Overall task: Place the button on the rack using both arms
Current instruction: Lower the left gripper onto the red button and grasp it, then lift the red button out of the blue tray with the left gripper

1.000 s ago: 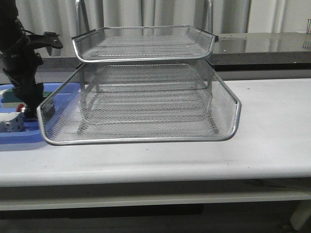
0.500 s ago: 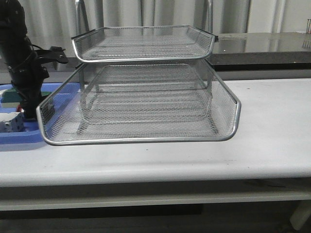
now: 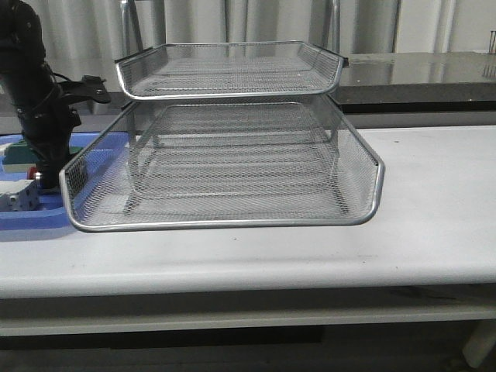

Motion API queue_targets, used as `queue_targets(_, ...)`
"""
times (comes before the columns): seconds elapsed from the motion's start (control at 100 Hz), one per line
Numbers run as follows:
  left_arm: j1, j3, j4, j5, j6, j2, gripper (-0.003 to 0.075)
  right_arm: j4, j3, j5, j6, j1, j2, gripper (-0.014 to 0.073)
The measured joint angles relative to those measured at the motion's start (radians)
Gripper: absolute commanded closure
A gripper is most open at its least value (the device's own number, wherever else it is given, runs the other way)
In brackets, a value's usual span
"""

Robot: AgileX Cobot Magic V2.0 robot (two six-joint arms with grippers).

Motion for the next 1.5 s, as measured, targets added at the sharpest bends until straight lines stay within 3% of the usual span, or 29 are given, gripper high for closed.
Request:
queue_targets(0.08,0.000,0.000,-0.011,0.002,0.000,0.002,0.0223,0.000,0.000,0.000,0.000,0.000,0.000,0.0664)
queue_targets(0.29,0.002,-0.002,-0.022,0.019,0.000,0.008,0.0607,0.000,0.000,0.000,0.000,0.000,0.000,0.0664)
queue_targets(0.44,0.002,-0.004,-0.025,0.020,0.000,0.010,0.0737,0.000,0.000,0.000,0.000,0.000,0.000,0.0664)
queue_targets(0.86,0.002,-0.223,-0.036,0.278,-0.125,0.042,0.0741,0.000,0.000,0.000,0.000,0.000,0.000,0.0664)
queue_targets(1.05,0.002,-0.326,-0.046,0.290,-0.197,0.035,0.0741,0.000,0.000,0.000,0.000,0.000,0.000,0.0664)
queue_targets(1.5,0.002,-0.317,-0.044,0.313,-0.402,-0.132,0.0741,0.000,0.000,0.000,0.000,0.000,0.000,0.0664)
